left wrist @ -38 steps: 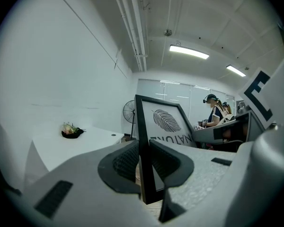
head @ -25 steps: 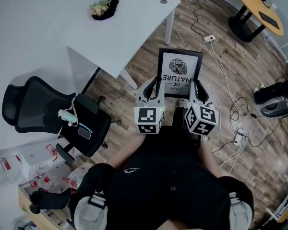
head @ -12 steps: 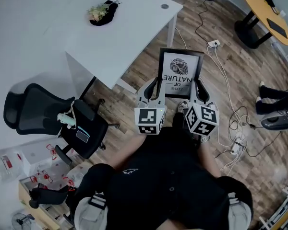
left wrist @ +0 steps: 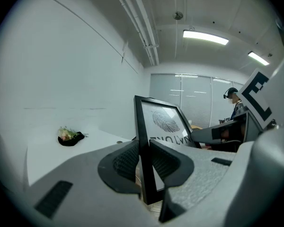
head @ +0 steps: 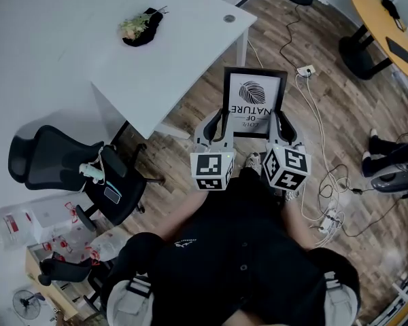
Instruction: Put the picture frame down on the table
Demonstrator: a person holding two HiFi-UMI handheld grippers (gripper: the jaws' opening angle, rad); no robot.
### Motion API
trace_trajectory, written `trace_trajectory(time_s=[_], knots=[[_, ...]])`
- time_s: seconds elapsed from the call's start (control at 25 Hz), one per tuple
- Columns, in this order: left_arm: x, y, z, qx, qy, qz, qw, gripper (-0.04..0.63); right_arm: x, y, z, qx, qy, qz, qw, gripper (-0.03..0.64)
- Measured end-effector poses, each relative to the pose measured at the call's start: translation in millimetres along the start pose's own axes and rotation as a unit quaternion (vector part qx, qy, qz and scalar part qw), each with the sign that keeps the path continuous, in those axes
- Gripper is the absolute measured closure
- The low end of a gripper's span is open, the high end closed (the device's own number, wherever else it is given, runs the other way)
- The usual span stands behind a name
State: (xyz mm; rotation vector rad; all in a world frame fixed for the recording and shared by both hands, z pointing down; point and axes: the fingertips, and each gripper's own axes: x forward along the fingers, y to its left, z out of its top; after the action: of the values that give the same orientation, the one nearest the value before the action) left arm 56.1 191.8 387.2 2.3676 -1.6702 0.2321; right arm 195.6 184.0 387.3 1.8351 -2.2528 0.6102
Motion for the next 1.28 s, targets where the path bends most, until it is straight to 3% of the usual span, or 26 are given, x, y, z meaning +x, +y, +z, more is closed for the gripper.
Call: trace_trajectory(time_s=[0.68,1.28], knots=[[95.3,-56.5,13.4,-0.005,-0.004,0.026,0.9996,0.522,55.7,-95.8,36.1,-0.007,0.005,0.026,1.0,0.552],[162.3,-62.8,13.0,-0.003,0.01,-0.032,0.9994,0.522,91.0,-133.4,44.2,0.007,0.007,-0.032,0.999,0.552]])
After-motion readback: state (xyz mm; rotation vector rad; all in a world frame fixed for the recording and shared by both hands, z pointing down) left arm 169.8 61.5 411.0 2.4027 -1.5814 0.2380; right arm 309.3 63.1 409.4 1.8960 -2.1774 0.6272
